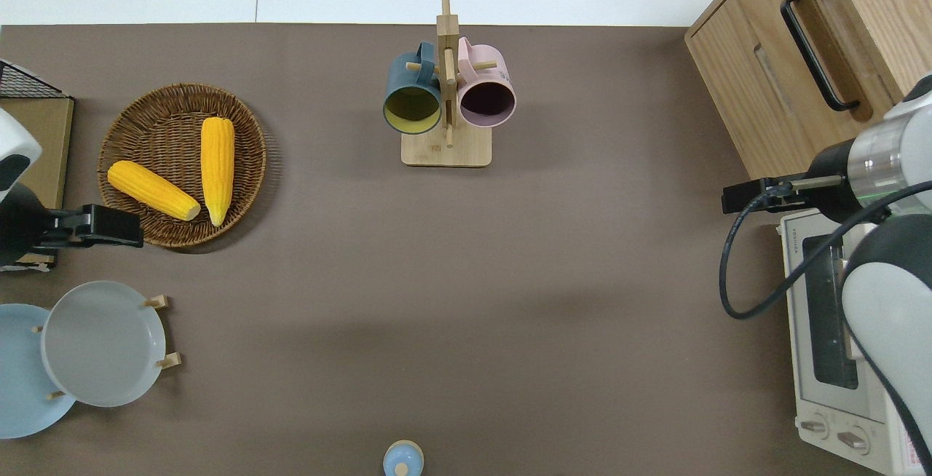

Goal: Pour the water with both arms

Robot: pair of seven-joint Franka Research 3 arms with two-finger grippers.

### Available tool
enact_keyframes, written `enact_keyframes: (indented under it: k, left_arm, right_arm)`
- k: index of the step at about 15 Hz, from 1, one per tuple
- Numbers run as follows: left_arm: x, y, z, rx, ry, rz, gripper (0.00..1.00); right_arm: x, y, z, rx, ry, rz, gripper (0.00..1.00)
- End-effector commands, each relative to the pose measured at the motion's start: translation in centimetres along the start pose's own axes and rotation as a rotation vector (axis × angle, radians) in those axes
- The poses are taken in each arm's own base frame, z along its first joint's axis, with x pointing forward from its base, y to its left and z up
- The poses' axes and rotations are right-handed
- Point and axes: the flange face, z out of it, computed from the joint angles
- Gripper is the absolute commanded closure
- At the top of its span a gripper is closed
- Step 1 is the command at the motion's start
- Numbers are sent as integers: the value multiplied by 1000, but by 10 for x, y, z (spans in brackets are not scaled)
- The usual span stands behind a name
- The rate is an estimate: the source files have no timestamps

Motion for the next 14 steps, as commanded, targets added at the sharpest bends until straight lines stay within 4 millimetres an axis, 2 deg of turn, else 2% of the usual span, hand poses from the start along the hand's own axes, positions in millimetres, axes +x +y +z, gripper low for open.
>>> enact_keyframes:
  k: [1, 6, 9, 12, 14]
  left_arm:
    - [4, -3, 9, -3, -25, 2, 0]
    - [3, -4, 7, 1, -20, 0, 0]
    - [4, -11, 8, 9, -21, -10, 0]
    - [5, -29, 9, 6, -23, -38, 0]
    - [5, -52, 9, 4, -23, -26, 0]
  right_arm:
    - [-2, 1, 0, -4, 18, -18, 11]
    - [-2, -4, 0, -4, 22, -38, 11]
    - [2, -10, 0, -3, 51, -108, 11]
    - [11, -16, 3, -6, 101, -201, 11]
    - [19, -35, 11, -7, 152, -250, 11]
